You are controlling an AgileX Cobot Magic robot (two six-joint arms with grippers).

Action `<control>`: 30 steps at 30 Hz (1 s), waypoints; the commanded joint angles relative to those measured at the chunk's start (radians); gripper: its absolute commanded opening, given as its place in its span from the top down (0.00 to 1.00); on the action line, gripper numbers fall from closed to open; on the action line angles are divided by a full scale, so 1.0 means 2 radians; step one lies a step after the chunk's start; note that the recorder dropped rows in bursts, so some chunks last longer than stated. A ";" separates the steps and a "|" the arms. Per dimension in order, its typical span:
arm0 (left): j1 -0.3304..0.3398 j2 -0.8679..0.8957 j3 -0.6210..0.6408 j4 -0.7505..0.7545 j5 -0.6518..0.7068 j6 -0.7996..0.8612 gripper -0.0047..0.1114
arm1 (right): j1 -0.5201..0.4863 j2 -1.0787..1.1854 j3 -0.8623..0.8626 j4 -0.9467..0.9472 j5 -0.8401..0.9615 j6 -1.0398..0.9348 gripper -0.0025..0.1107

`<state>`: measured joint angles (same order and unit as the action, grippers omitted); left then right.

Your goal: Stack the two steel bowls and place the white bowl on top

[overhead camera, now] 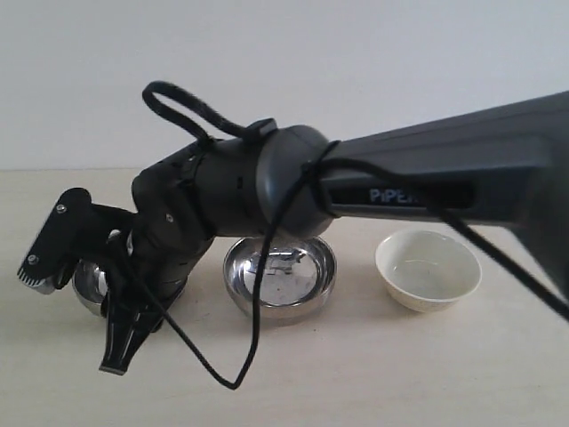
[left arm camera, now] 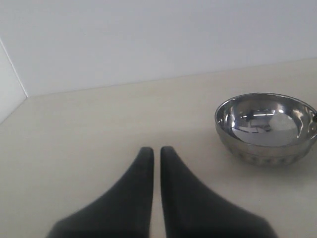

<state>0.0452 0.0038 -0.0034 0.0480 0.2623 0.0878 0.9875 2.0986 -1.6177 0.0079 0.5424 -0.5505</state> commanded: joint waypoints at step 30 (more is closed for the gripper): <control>0.001 -0.002 0.002 -0.003 -0.004 -0.005 0.93 | 0.020 0.113 -0.089 -0.116 -0.005 0.071 0.98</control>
<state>0.0452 0.0038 -0.0034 0.0480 0.2623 0.0878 1.0282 2.3339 -1.7908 -0.1913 0.5098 -0.4266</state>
